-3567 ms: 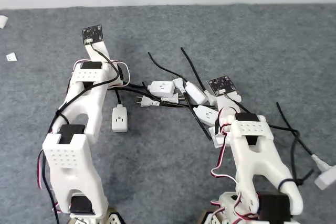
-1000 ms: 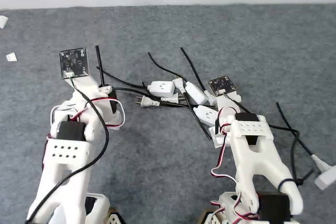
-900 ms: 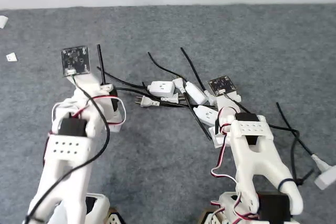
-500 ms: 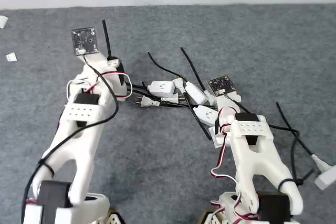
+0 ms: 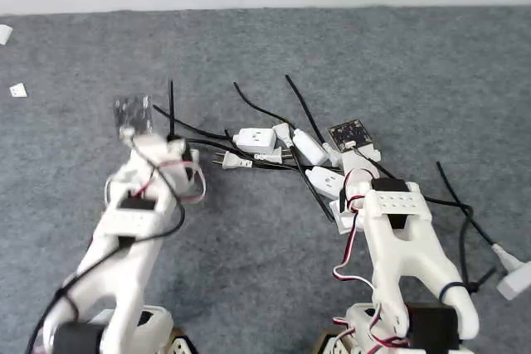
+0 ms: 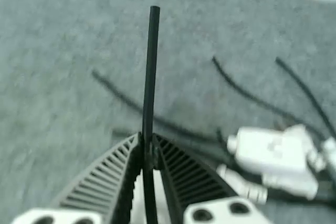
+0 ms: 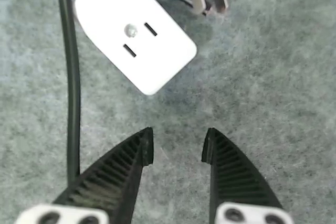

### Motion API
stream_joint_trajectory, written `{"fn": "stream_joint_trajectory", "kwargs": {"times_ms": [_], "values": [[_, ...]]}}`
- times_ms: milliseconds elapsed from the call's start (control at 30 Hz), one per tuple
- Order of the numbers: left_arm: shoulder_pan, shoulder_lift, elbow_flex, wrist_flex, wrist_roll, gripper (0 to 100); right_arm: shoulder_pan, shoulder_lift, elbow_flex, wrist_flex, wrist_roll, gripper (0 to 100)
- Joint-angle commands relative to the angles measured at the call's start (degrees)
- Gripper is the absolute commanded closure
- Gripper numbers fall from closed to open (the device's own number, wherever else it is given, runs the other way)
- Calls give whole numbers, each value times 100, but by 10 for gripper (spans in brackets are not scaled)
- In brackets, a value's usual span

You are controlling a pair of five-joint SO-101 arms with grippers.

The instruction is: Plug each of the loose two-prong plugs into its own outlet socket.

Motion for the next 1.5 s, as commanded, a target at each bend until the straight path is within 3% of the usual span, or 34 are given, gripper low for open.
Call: {"fn": "stream_joint_trajectory", "kwargs": {"times_ms": [0, 100, 233, 333, 567, 700, 933, 1100, 1233, 1467], "values": [[18, -1029, 875, -97, -255, 985, -13, -4, -308, -4, 79, 834], [-35, -1732, 1226, 457, -598, 959, -13, -4, -308, -4, 79, 834], [9, -2567, 1112, 2374, -589, 750, -13, -4, -308, -4, 79, 834], [9, -3253, 1051, 3270, -378, 644, -13, -4, -308, -4, 79, 834], [-229, -5327, 690, 4501, -853, 724, -13, -4, -308, -4, 35, 834], [-563, -5512, -136, 5064, -844, 762, -13, -4, -308, 13, 18, 834], [-809, -3015, -1895, 5231, -633, 764, -31, -4, -308, 13, 18, 834], [-387, -870, -3037, 5240, -580, 764, -22, -4, -308, 13, 18, 834], [-70, 809, -3653, 5108, -53, 764, -22, -4, -308, 4, 26, 834], [-26, 3262, -5033, 5108, 211, 764, -13, -4, -308, 4, 62, 834]]}}
